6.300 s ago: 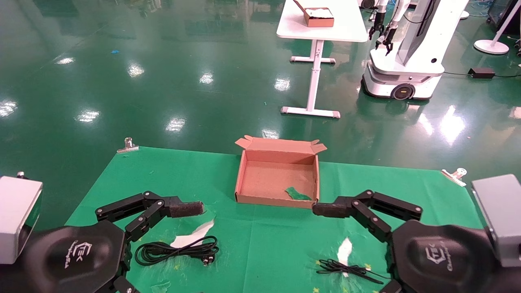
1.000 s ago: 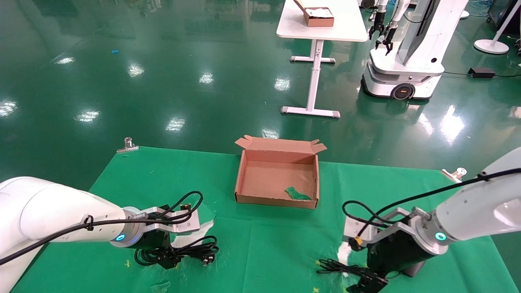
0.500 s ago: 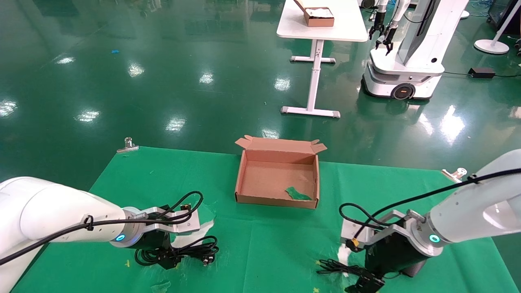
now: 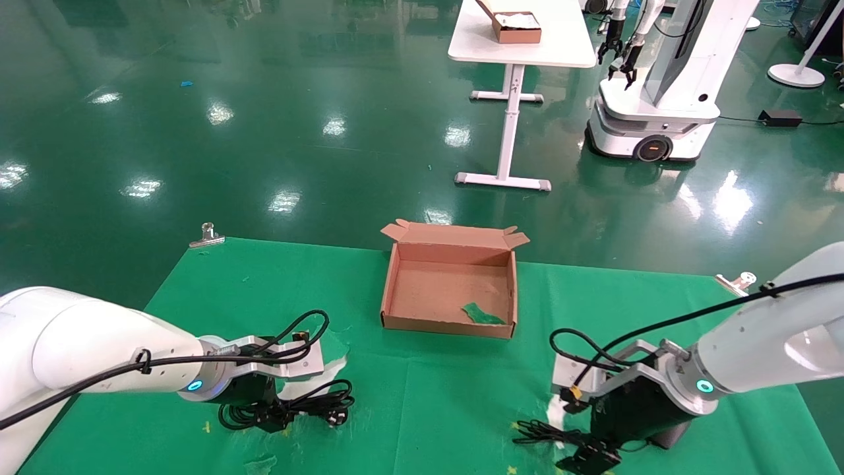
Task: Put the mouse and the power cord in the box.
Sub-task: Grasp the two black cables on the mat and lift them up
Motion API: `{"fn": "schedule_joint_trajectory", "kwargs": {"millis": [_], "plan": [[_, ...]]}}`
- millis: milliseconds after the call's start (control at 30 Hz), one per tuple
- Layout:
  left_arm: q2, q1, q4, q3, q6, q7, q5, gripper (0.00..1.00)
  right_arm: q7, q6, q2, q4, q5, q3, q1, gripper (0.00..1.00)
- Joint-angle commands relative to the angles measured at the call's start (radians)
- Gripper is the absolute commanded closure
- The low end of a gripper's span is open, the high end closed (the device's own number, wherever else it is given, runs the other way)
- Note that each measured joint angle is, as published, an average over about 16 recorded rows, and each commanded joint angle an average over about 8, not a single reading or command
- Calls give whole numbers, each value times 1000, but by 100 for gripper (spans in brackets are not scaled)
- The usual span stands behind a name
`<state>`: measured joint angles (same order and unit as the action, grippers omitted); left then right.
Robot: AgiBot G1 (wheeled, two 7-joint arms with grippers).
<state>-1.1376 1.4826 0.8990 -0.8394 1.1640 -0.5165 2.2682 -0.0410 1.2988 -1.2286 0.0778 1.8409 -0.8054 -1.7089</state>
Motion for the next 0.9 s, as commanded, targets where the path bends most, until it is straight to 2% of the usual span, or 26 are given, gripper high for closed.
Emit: {"fn": "schedule_joint_trajectory", "kwargs": {"millis": [33,900], "plan": [[0,0,0,0,0,0,0,100,0,1,1,2,-1,0,1,100],[0,0,1,0,0,0,1,100,1,3,4,8,-3,2,3,100]]}}
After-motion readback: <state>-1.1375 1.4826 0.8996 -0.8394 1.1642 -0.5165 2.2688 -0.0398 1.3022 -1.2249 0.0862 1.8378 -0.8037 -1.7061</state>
